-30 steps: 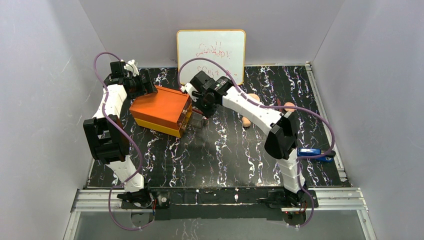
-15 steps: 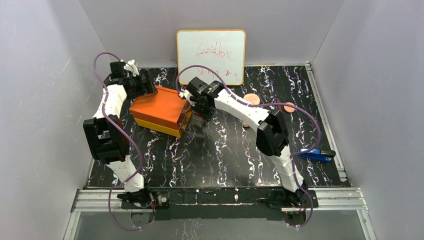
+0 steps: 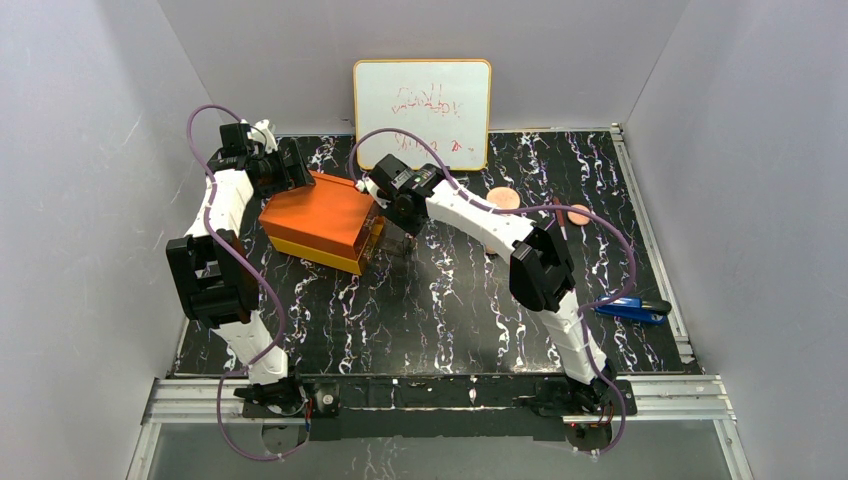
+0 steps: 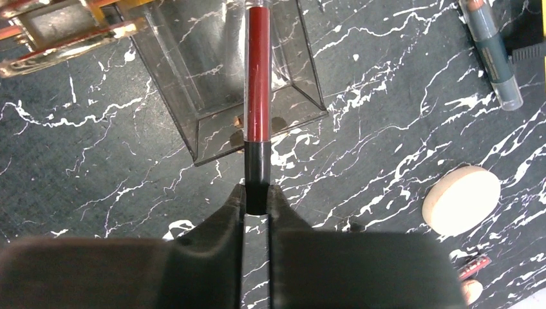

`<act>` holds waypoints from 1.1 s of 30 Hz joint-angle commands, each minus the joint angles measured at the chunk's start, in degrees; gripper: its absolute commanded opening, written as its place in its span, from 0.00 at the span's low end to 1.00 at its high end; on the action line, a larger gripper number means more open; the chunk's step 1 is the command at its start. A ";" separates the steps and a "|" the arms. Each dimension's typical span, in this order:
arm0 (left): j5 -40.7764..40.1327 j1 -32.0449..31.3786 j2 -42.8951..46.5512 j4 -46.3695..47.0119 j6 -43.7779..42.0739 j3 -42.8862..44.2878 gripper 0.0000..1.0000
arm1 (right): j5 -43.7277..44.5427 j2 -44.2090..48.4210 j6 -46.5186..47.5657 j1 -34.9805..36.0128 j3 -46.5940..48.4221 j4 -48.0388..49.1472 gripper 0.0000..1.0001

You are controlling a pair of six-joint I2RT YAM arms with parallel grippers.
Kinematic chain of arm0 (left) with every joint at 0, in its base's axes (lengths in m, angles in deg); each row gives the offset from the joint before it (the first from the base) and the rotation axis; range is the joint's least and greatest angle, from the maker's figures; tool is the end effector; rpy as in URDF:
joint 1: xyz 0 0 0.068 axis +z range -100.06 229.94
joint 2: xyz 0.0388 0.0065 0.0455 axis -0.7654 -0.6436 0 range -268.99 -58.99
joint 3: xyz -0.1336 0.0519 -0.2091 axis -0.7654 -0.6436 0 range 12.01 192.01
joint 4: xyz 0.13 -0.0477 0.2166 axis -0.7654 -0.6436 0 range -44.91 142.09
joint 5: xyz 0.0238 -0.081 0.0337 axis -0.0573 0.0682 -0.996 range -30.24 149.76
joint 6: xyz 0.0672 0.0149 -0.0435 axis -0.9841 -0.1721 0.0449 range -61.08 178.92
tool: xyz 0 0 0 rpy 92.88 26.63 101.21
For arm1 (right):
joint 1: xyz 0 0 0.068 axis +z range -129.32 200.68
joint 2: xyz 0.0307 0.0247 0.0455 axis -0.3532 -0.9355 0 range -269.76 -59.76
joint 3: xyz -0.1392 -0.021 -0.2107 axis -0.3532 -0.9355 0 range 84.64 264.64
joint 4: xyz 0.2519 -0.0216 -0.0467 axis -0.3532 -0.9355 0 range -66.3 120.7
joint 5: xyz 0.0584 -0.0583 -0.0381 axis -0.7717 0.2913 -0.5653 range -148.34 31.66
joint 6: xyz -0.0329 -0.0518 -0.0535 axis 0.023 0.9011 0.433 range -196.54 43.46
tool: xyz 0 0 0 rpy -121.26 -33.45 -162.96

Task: Organize the makeup
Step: Place the lipstick in the drawer.

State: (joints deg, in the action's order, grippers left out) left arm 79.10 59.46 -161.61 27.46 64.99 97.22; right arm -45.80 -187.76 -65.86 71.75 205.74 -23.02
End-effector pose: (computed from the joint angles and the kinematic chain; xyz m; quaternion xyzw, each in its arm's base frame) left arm 0.4230 0.0471 0.2426 -0.0545 0.9017 -0.1413 0.4051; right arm 0.3174 0.3684 0.2119 -0.4696 0.8395 -0.0121 0.2731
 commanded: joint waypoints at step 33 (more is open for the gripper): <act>-1.98 -0.91 -1.23 -7.41 -2.46 -4.17 0.96 | 5.70 6.48 -15.66 -20.38 -6.20 20.92 0.82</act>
State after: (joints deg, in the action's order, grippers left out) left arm 79.29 59.52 -161.22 28.30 64.96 96.43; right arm -40.27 -177.03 -78.54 51.18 196.32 -6.71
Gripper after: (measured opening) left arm 0.962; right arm 0.820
